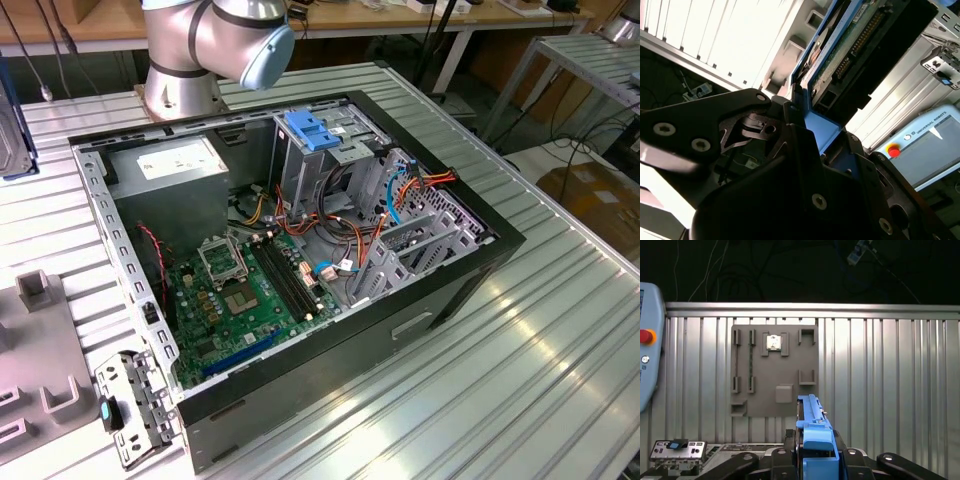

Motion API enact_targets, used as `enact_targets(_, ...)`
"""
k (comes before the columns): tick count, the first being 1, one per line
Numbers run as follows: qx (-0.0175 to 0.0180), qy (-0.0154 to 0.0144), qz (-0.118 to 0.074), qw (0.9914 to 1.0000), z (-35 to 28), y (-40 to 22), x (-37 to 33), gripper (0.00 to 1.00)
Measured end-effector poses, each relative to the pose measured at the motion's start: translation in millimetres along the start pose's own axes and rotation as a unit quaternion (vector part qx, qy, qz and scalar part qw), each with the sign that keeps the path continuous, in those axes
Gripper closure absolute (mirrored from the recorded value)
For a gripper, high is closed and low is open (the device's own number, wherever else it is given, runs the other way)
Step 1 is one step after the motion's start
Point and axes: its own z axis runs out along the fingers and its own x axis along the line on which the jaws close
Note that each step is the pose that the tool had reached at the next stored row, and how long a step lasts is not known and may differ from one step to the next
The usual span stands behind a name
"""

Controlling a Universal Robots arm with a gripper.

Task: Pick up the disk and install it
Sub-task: 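Pick up the disk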

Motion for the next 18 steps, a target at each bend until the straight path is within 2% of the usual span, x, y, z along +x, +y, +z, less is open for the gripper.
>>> enact_targets(5, 0.0000, 0.0000, 0.000, 1.00000, -0.1, -2.8, 3.1, 0.63)
enact_targets(10, 0.0000, 0.0000, 0.000, 1.00000, 0.1, -4.1, 10.6, 0.63)
enact_targets(18, 0.0000, 0.0000, 0.000, 1.00000, -0.4, -22.8, 14.0, 0.63)
